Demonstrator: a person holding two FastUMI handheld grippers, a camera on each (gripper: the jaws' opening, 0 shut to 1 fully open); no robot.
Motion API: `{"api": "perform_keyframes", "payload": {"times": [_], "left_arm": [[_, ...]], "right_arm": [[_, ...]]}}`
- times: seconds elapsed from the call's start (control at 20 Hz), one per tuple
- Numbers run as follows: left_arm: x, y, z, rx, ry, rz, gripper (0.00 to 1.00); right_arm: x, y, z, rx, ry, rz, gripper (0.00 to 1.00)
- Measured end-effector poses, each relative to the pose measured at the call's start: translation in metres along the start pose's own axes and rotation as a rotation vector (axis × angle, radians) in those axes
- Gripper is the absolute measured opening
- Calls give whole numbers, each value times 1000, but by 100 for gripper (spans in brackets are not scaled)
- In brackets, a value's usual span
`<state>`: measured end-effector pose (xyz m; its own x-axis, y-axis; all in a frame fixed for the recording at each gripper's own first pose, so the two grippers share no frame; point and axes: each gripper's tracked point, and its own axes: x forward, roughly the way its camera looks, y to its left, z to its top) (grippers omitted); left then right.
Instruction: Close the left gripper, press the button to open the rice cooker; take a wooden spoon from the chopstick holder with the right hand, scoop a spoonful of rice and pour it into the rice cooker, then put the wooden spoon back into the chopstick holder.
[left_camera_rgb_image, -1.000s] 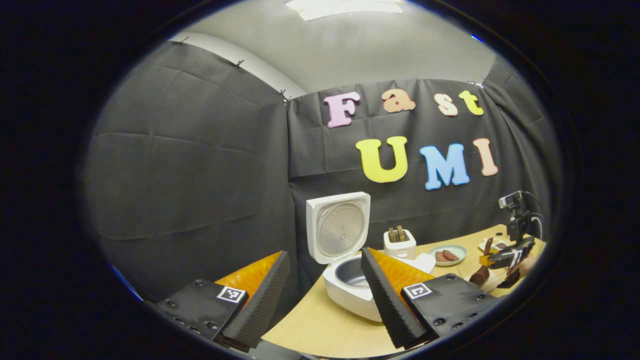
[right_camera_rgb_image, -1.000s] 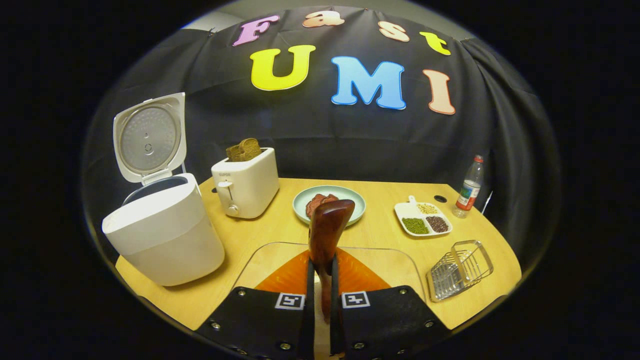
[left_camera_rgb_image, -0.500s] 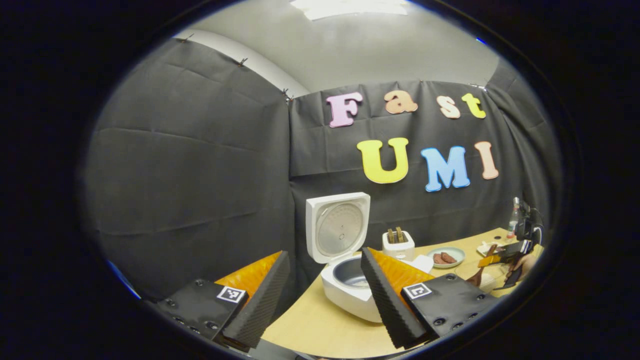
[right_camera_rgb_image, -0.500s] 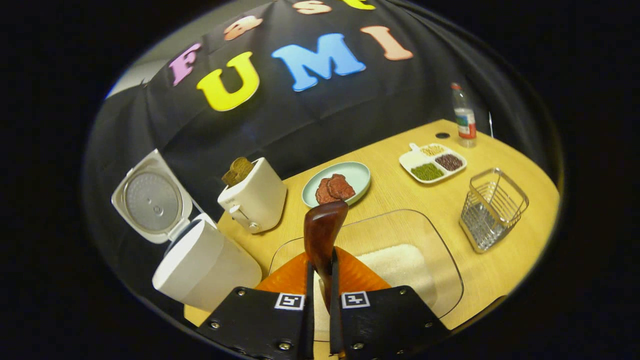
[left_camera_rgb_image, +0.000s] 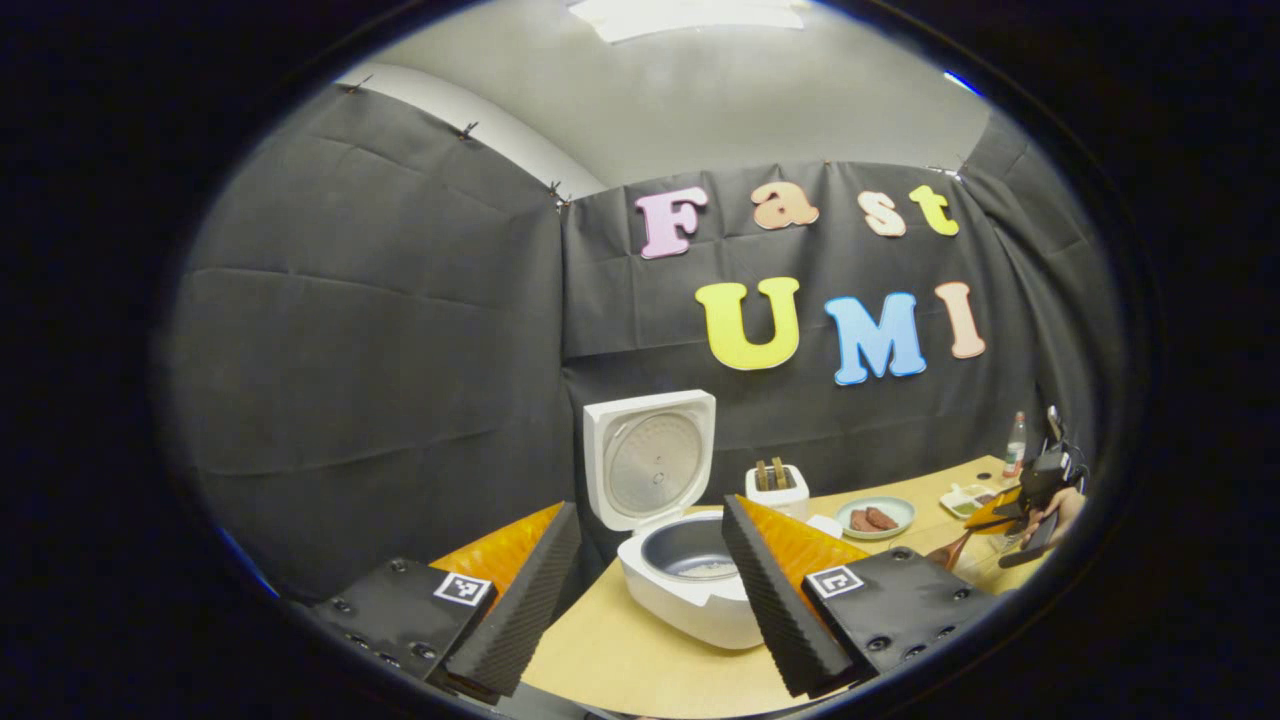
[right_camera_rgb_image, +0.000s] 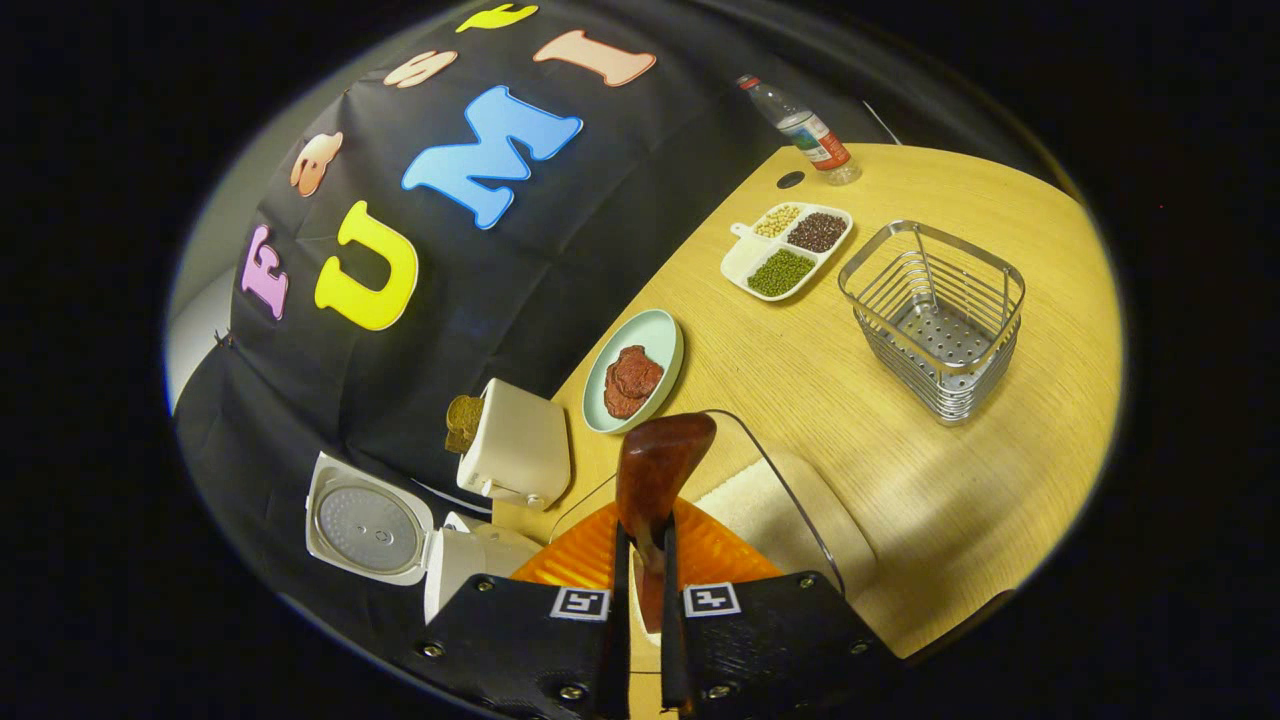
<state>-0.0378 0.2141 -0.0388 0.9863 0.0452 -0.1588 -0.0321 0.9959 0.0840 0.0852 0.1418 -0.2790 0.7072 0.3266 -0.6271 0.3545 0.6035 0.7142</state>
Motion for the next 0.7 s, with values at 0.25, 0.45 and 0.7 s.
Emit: {"api": "perform_keyframes", "payload": {"times": [0.25,0.45,0.7], "left_arm": [[1,-13,1,-15,-4,-12,98],[-1,-7,-3,-34,1,-2,99],[-2,7,-8,-45,2,26,99]], "right_arm": [[-18,34,30,102,-32,93,12],[-33,72,48,148,-60,172,13],[-36,118,52,155,-68,243,12]]}}
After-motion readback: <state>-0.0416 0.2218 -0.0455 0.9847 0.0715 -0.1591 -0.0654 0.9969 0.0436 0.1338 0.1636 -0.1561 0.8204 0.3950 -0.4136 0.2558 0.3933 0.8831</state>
